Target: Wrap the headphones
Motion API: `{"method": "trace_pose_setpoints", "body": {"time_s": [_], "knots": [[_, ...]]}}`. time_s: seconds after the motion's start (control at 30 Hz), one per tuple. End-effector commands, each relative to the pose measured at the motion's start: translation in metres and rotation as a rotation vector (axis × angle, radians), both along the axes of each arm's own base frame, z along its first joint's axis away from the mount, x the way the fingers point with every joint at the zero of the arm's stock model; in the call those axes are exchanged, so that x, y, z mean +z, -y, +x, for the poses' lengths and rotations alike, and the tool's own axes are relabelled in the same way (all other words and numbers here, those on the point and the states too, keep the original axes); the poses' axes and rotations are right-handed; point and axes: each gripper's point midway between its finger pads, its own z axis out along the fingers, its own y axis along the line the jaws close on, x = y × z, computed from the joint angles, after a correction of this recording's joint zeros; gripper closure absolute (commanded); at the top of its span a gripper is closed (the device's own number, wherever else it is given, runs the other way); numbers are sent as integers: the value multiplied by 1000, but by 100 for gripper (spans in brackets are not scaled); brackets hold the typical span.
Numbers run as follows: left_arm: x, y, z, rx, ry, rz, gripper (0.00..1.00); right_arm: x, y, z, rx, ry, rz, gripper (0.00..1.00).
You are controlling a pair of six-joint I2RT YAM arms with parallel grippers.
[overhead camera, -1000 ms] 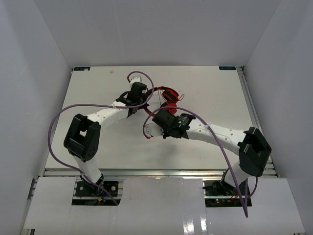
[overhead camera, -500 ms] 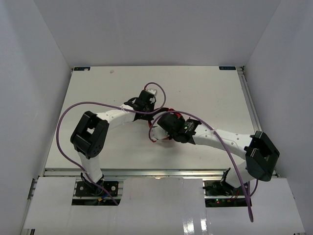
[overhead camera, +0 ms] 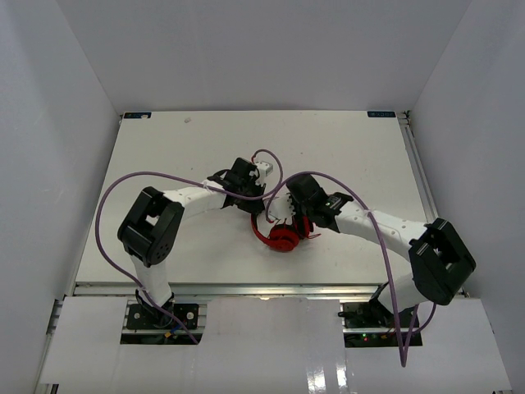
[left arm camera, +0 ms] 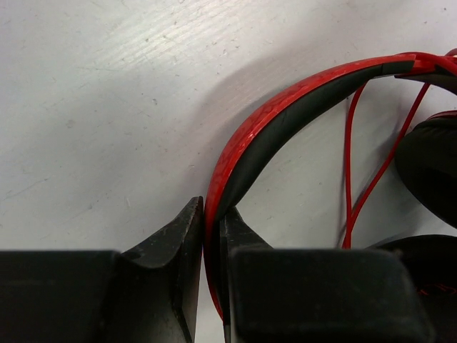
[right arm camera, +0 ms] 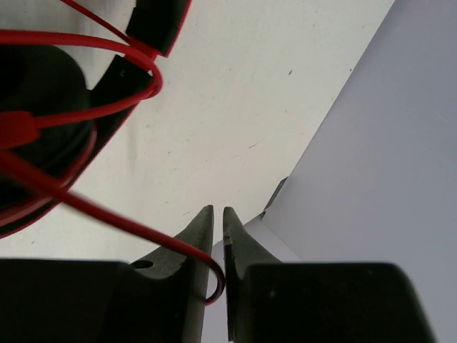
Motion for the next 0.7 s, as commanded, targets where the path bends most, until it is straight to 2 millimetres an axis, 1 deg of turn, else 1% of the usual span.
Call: {"method": "trace_pose_setpoints", "body": {"time_s": [0.0,0.1,0.17,0.27,0.33,0.43,0.53,0.6,0.67], "knots": [[35,19,2,-75,65,-104,100,10,-16,8,114,11,38,71],[36,22,1,-89,59,-116,100,-5,-14,7,124,-32,23,55],[36,23,0,-97,56,-119,100,-13,-10,6,124,-74,9,49],[34,21,-1,-103,58,-110,100,-18,-2,8,112,-137,10,45],[34,19,-1,-102,66,-101,100,-18,5,14,87,-158,26,41],[33,16,-3,-105,67,-97,100,-18,21,29,-16,-183,85,35],[32,14,-2,-94,63,-93,100,-24,33,34,-154,-272,182,27],[30,11,2,-59,60,-85,100,-13,33,39,-202,-301,278,21],[30,6,8,-5,51,-83,100,-1,30,40,-260,-337,426,14]]}}
